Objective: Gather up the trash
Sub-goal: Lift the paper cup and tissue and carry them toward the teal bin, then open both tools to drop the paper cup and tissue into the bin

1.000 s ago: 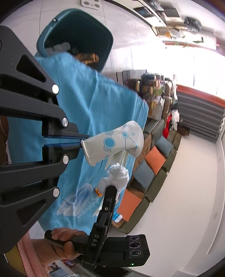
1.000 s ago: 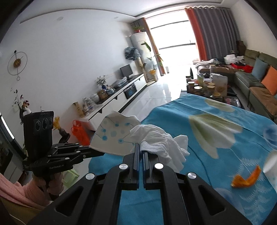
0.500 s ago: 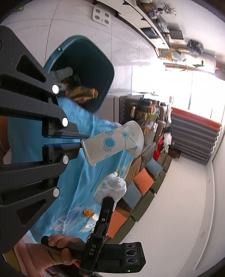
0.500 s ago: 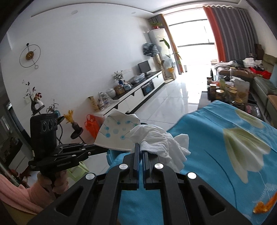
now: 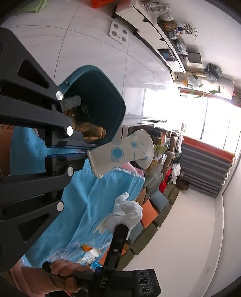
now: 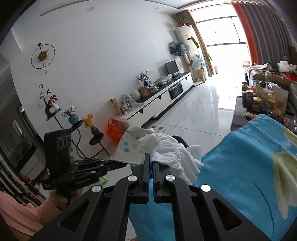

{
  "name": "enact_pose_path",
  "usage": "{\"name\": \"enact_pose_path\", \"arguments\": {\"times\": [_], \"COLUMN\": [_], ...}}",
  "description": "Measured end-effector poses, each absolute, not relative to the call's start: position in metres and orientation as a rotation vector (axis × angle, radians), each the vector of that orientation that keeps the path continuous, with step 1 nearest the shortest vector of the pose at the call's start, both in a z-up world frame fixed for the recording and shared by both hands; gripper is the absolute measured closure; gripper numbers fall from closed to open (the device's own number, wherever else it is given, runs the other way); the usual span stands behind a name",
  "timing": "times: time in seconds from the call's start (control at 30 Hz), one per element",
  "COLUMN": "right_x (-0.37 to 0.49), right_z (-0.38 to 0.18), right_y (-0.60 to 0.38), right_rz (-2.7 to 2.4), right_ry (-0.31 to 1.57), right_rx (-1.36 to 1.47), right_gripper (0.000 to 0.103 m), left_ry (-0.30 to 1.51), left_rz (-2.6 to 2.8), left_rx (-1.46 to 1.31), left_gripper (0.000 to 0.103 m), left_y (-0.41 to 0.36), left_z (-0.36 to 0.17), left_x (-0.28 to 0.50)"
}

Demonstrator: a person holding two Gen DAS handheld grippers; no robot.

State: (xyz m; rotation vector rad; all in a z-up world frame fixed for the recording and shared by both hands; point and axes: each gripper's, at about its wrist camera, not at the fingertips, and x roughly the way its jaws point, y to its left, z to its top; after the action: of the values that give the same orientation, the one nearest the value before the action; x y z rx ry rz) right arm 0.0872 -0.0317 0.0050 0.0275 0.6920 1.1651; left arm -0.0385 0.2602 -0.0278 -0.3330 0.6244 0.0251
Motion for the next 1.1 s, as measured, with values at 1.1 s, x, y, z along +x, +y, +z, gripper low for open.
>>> {"name": "enact_pose_path", "arguments": {"times": [1.1], "right_x": [0.115], "right_z": [-0.050], "right_y": [0.098], "right_rz": [1.305], "right_ry": [0.956], "right_rx": [0.040], "right_gripper": [0.098], "left_ry": [0.754], "left_rz": [0.244], "left_rx": [-0.380], "left_gripper": [0.099], "left_y": [0.324], "left_z": [-0.082], "left_x": [-0.021]}}
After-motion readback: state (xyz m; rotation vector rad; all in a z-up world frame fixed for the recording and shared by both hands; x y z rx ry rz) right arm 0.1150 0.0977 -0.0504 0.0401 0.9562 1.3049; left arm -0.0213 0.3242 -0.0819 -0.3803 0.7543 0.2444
